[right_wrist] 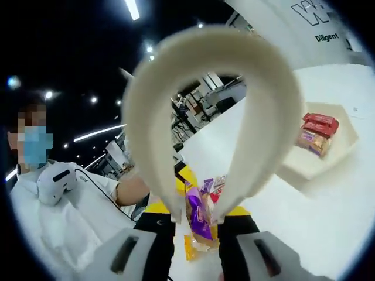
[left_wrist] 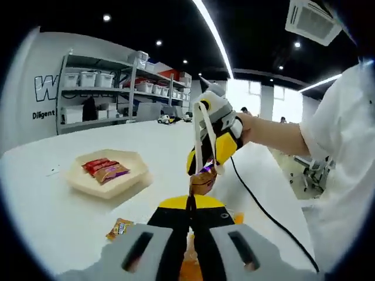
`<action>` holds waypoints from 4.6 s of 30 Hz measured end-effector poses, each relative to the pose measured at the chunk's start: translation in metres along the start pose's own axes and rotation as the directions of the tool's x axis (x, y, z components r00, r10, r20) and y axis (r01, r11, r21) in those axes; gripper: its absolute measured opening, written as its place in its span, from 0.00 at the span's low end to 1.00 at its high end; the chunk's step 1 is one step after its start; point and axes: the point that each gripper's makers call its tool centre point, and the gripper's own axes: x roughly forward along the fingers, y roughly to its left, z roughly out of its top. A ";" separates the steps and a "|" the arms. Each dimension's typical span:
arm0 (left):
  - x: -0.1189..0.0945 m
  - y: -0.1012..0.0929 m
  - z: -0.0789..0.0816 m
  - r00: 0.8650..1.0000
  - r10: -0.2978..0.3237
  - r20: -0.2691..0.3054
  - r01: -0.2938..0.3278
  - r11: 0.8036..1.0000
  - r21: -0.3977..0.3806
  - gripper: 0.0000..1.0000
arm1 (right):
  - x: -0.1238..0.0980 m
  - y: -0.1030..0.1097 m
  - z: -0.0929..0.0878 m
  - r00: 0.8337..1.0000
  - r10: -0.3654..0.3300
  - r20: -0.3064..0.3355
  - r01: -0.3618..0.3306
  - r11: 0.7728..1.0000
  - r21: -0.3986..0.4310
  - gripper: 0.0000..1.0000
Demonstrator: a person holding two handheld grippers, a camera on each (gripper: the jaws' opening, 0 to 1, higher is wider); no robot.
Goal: Place the target food into the container with the food tongs after gripping and lifting it, then release it inside without dropping or visibly crushing the food.
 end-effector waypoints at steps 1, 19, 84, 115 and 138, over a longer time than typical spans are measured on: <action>-0.001 0.002 0.001 1.000 0.003 0.004 -0.003 0.999 -0.032 0.00 | -0.002 0.000 0.003 1.000 -0.002 0.013 0.002 1.000 -0.009 0.22; 0.009 0.032 -0.013 0.995 0.009 -0.100 -0.048 0.917 -0.395 0.00 | -0.027 -0.017 0.023 0.983 -0.162 0.086 0.174 0.971 -0.162 0.20; -0.077 0.025 -0.023 0.943 0.326 -0.070 -0.322 0.944 0.072 0.54 | -0.008 -0.021 0.005 0.986 -0.166 0.013 0.157 0.905 -0.395 0.23; -0.103 0.001 -0.034 0.934 0.357 -0.020 -0.352 0.929 0.115 0.94 | 0.012 -0.033 0.000 0.987 -0.150 -0.066 0.094 0.848 -0.521 0.24; -0.108 0.001 -0.024 0.940 0.339 -0.027 -0.336 0.939 0.078 0.99 | 0.031 -0.054 -0.005 0.970 -0.171 -0.170 0.033 0.790 -0.612 0.24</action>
